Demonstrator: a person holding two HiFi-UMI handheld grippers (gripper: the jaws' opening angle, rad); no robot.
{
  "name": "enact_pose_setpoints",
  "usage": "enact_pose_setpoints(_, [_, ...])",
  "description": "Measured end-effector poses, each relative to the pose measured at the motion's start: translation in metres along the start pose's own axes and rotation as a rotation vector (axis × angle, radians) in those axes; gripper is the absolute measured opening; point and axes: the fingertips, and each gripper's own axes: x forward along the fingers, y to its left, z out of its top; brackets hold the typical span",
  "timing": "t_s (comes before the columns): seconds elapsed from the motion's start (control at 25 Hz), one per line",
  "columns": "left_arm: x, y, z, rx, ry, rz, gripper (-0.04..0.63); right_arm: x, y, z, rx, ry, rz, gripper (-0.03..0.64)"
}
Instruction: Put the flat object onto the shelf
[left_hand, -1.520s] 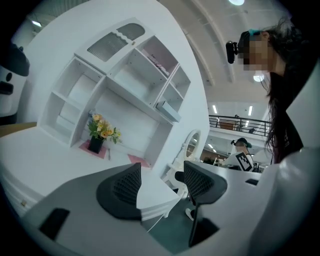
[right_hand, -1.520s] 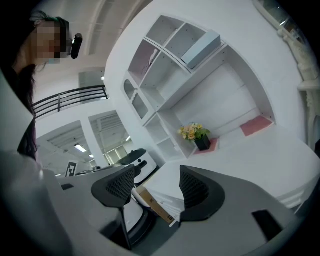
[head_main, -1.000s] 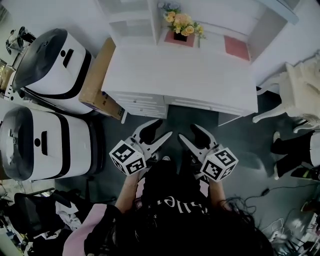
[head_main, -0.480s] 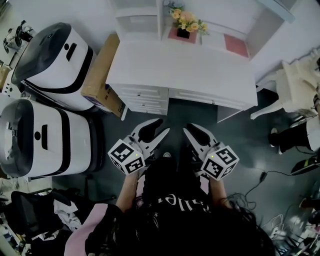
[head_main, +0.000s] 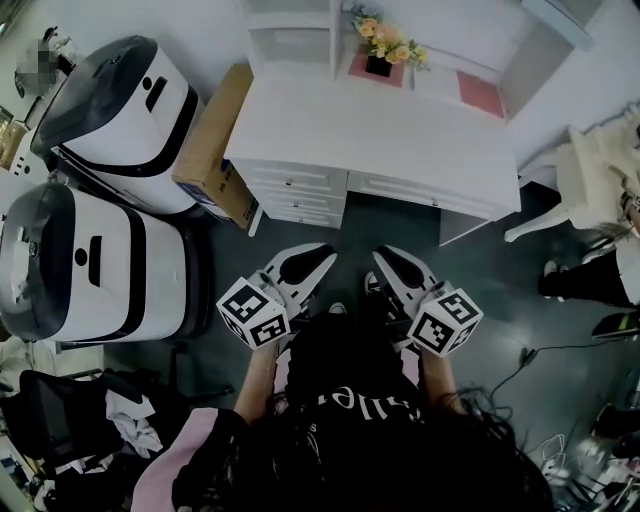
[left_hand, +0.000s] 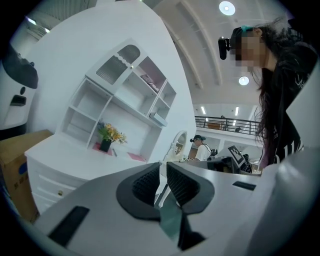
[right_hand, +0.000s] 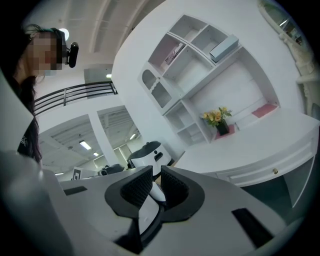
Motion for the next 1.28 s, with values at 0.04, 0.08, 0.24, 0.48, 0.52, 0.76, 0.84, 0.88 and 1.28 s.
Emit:
enact_pose_setpoints(0.04, [-0.003, 0.0, -0.001, 0.004, 0.0, 0.003, 0.052, 0.001, 0.002, -0.001, -0.002, 0.003, 0.004, 0.078])
enact_pose_setpoints(0.08, [-0.005, 0.0, -0.001, 0.006, 0.0, 0.005, 0.049, 0.002, 0.004, -0.002, -0.004, 0.007, 0.009, 0.077])
enact_pose_setpoints(0.24, [-0.015, 0.002, -0.006, -0.002, 0.004, 0.023, 0.041, 0.006, 0.012, -0.009, -0.01, 0.028, 0.027, 0.074])
enact_pose_setpoints(0.48, [-0.023, 0.003, -0.005, -0.006, 0.001, 0.045, 0.038, 0.01, 0.019, -0.014, -0.013, 0.047, 0.057, 0.072])
enact_pose_setpoints(0.52, [-0.025, 0.003, -0.005, -0.006, -0.001, 0.048, 0.038, 0.011, 0.021, -0.015, -0.014, 0.05, 0.062, 0.072])
enact_pose_setpoints(0.76, [-0.033, 0.007, -0.003, -0.008, -0.009, 0.072, 0.038, 0.018, 0.027, -0.016, -0.02, 0.064, 0.084, 0.072])
enact_pose_setpoints(0.84, [-0.034, 0.008, -0.002, -0.01, -0.011, 0.079, 0.038, 0.019, 0.029, -0.015, -0.025, 0.068, 0.091, 0.072])
enact_pose_setpoints(0.88, [-0.034, 0.009, -0.002, -0.011, -0.012, 0.081, 0.038, 0.019, 0.029, -0.014, -0.031, 0.069, 0.095, 0.072])
enact_pose_setpoints(1.28, [-0.026, 0.013, -0.002, -0.02, -0.007, 0.087, 0.038, 0.02, 0.023, -0.01, -0.093, 0.087, 0.099, 0.072])
